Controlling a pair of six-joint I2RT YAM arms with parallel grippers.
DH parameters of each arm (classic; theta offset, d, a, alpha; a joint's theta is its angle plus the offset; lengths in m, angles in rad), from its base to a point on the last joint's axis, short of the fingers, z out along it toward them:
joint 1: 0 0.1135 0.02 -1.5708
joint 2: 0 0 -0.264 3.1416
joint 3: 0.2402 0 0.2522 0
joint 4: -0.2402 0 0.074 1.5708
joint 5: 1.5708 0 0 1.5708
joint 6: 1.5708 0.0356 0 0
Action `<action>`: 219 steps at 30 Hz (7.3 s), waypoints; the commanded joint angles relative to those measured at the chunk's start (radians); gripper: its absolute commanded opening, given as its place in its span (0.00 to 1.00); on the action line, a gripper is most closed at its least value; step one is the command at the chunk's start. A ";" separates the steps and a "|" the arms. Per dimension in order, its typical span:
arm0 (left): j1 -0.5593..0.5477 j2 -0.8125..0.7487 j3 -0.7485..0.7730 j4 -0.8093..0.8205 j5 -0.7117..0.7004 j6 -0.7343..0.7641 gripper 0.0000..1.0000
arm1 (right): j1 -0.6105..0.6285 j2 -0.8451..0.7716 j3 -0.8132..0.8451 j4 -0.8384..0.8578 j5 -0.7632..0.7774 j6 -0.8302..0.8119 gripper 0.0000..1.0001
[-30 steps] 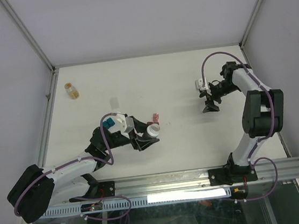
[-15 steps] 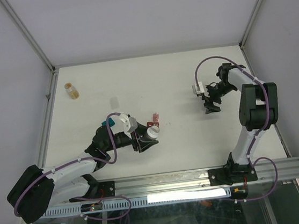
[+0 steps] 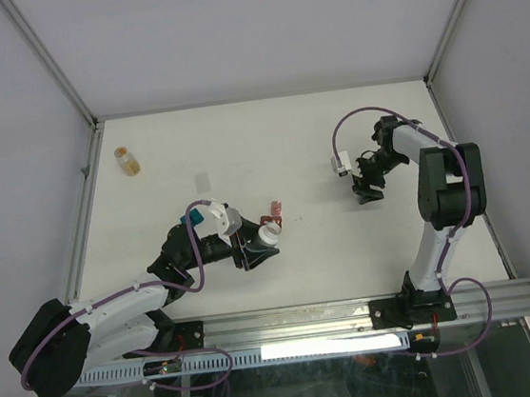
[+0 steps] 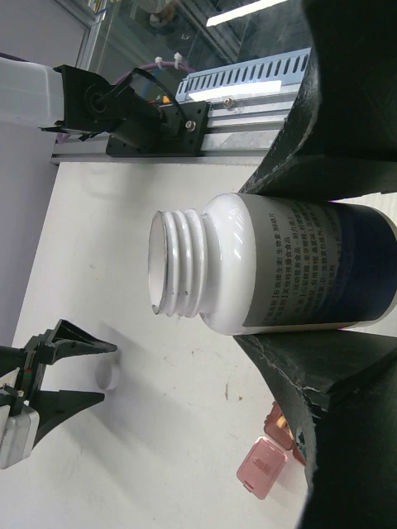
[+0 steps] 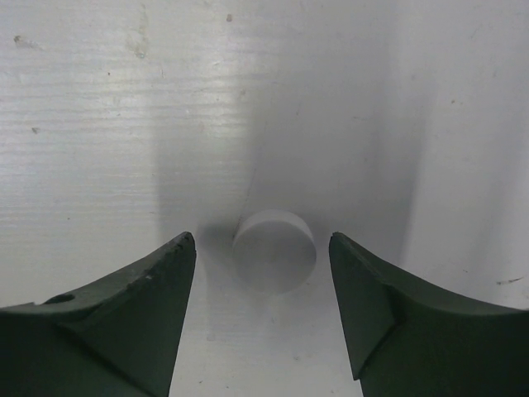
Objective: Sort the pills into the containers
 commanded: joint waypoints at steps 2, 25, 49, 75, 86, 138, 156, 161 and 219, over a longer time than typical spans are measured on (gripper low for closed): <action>0.010 -0.023 0.000 0.021 -0.003 0.013 0.00 | 0.001 -0.007 -0.007 0.023 0.036 0.029 0.66; 0.011 0.005 0.043 -0.024 0.069 -0.031 0.00 | 0.004 -0.123 -0.055 0.030 -0.119 0.155 0.20; -0.004 0.151 0.258 -0.092 0.153 0.116 0.00 | 0.389 -0.679 -0.188 0.365 -0.736 0.969 0.17; -0.053 0.187 0.343 -0.147 0.152 0.082 0.00 | 0.525 -0.679 -0.230 0.332 -0.636 0.909 0.19; -0.044 0.208 0.370 0.022 0.303 -0.057 0.00 | 0.528 -0.653 -0.137 0.119 -0.677 0.745 0.22; -0.193 0.231 0.284 -0.071 -0.432 0.134 0.00 | 0.413 -0.675 -0.143 0.500 -0.360 1.567 0.99; -0.104 0.154 0.182 0.002 -0.003 0.021 0.00 | 0.319 -0.562 -0.050 -0.208 -0.829 0.181 0.99; -0.078 0.165 0.210 -0.013 0.095 0.017 0.00 | 0.330 -0.454 0.061 -0.513 -0.815 -0.137 0.95; -0.154 0.349 0.237 0.198 -0.420 0.050 0.00 | 0.458 -0.686 -0.209 0.525 -0.388 1.491 0.87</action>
